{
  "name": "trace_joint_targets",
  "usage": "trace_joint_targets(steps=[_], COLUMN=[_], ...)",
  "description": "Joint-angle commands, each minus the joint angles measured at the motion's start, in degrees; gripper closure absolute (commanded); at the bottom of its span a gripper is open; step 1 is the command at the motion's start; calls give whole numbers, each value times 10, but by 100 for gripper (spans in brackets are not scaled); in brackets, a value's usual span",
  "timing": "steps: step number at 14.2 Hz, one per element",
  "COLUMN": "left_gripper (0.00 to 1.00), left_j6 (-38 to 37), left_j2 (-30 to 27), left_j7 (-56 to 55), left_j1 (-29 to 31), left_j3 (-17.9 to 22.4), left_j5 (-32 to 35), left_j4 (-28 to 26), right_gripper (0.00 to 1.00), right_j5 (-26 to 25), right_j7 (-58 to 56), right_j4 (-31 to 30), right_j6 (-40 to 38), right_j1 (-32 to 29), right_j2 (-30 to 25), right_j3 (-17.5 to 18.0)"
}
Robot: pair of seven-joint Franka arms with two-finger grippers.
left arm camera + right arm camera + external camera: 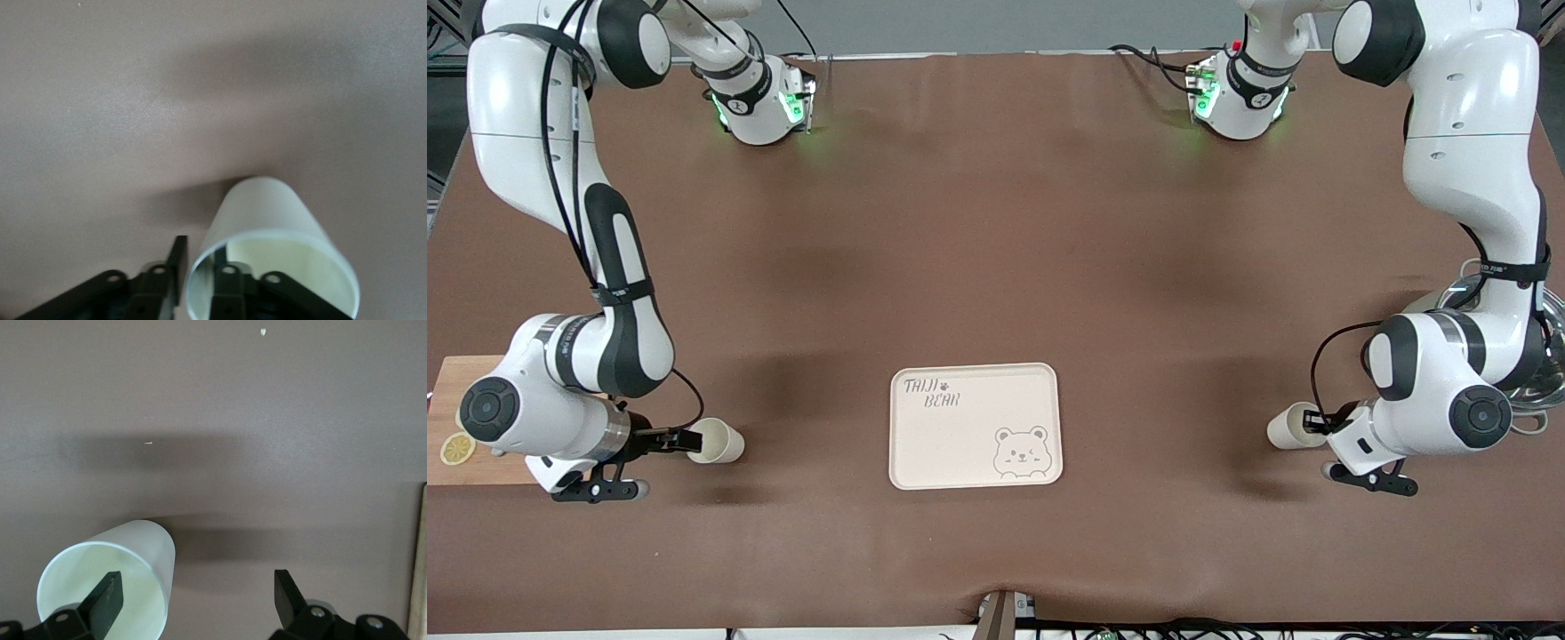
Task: Place white IKEA cup upright on tray with both arms
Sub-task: 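Close the left and right grippers around the rims of the lying cups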
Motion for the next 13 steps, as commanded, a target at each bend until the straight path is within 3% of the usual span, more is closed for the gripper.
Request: trace_joint_targets(steps=[1,10,13], left_gripper=[100,100,100], left_j6=[4,-7,-54], left_j2=[4,-15,-24], left_j7=[15,4,-58], left_j1=[5,-1,-36], left_j3=[-4,-7,-8], left_j5=[-7,-44,-49], left_j4=[3,16,43], right_gripper=[0,0,0], right_j5=[10,15,15], right_j7=[-8,-9,-8], right_j4=[5,3,1], right_j6=[2,15,15], right_j1=[-1,-1,-1], right_j2=[10,25,25], right_j3=[0,3,3])
